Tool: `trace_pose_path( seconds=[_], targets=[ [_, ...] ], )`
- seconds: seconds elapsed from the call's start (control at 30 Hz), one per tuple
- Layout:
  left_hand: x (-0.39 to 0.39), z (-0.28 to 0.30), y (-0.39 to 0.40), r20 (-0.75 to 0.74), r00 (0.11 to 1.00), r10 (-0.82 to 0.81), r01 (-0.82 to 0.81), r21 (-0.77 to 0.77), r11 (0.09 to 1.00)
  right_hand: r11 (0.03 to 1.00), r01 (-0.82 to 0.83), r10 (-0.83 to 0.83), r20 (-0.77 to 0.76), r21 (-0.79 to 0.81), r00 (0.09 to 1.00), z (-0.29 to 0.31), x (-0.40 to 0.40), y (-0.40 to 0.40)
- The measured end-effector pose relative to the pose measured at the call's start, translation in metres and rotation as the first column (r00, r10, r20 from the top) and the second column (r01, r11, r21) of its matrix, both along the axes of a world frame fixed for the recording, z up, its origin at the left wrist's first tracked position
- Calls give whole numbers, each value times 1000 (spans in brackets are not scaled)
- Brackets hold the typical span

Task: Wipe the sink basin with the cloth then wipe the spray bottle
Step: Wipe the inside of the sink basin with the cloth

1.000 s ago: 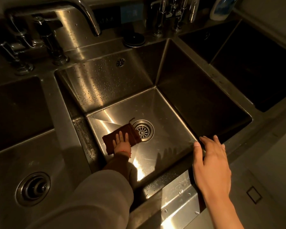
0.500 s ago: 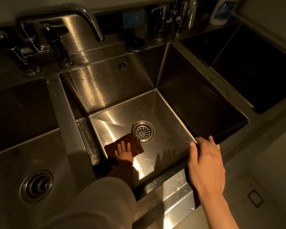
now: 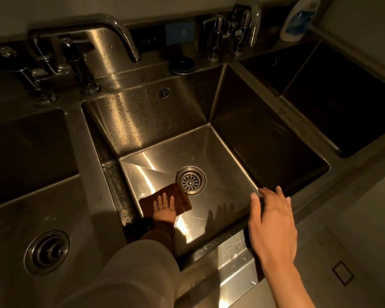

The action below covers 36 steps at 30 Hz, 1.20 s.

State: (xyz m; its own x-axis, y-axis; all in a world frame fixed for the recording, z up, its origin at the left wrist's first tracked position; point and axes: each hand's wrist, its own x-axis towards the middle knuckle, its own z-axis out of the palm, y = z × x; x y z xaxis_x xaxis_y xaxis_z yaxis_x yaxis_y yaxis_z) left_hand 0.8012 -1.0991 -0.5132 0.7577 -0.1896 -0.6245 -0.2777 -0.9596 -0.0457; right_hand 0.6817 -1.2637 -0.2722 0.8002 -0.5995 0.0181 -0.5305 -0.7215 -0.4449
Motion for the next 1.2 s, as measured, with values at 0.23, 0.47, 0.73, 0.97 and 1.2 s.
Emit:
trace_pose_path(
  seconds=[0.23, 0.47, 0.73, 0.97, 1.2],
  targets=[
    [-10, 5, -3, 111, 993, 30, -21, -82, 996, 1000, -7, 8, 23, -29, 1000, 1, 0, 3],
    [1, 9, -8, 368, 928, 62, 79, -358, 930, 999, -19, 19, 19, -27, 1000, 4, 0, 6],
    [4, 18, -11, 223, 973, 67, 43, -455, 889, 999, -36, 36, -10, -31, 999, 6, 0, 7],
    [12, 54, -17, 12, 994, 110, -105, -194, 975, 996, -81, 78, -60, -49, 995, 7, 1, 6],
    [22, 56, -10, 166, 983, 78, -48, -181, 982, 987, -132, 124, -94, -91, 988, 9, 1, 7]
  ],
)
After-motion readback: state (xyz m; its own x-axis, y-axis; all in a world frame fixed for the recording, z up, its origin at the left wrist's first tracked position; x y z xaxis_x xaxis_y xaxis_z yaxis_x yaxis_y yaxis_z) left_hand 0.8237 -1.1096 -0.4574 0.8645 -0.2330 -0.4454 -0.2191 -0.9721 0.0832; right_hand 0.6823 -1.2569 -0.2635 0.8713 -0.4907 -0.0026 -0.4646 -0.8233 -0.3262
